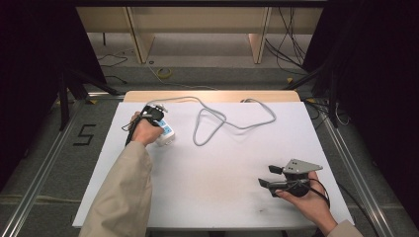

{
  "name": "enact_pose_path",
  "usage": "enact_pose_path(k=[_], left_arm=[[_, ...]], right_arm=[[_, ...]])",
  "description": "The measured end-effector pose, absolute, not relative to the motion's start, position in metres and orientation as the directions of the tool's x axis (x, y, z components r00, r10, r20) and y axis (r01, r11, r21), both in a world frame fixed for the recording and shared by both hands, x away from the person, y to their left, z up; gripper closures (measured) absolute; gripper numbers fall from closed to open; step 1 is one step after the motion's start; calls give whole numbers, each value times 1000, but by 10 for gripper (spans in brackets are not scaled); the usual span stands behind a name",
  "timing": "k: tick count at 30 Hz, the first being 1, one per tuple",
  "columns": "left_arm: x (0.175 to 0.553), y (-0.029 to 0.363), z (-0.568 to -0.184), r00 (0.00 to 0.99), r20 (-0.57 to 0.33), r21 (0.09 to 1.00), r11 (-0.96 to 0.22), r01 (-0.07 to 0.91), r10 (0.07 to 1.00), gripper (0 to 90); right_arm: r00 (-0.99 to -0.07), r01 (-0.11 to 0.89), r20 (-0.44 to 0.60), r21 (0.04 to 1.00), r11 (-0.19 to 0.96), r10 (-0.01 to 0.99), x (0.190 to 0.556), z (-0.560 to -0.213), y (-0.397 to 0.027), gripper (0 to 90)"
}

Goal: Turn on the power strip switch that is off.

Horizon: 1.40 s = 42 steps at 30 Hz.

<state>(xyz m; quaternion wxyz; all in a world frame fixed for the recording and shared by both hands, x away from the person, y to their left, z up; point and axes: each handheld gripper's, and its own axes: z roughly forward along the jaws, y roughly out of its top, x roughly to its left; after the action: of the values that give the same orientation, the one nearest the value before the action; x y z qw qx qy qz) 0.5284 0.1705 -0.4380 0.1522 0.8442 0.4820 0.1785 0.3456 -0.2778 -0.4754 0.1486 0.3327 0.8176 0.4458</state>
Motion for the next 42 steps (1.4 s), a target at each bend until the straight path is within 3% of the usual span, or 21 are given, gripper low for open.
enact_pose_path(k=[42], left_arm=[[530, 168, -438, 466, 163, 378, -491, 785, 870, 900]], right_arm=[[-736, 410, 53, 829, 382, 675, 345, -475, -277, 350]])
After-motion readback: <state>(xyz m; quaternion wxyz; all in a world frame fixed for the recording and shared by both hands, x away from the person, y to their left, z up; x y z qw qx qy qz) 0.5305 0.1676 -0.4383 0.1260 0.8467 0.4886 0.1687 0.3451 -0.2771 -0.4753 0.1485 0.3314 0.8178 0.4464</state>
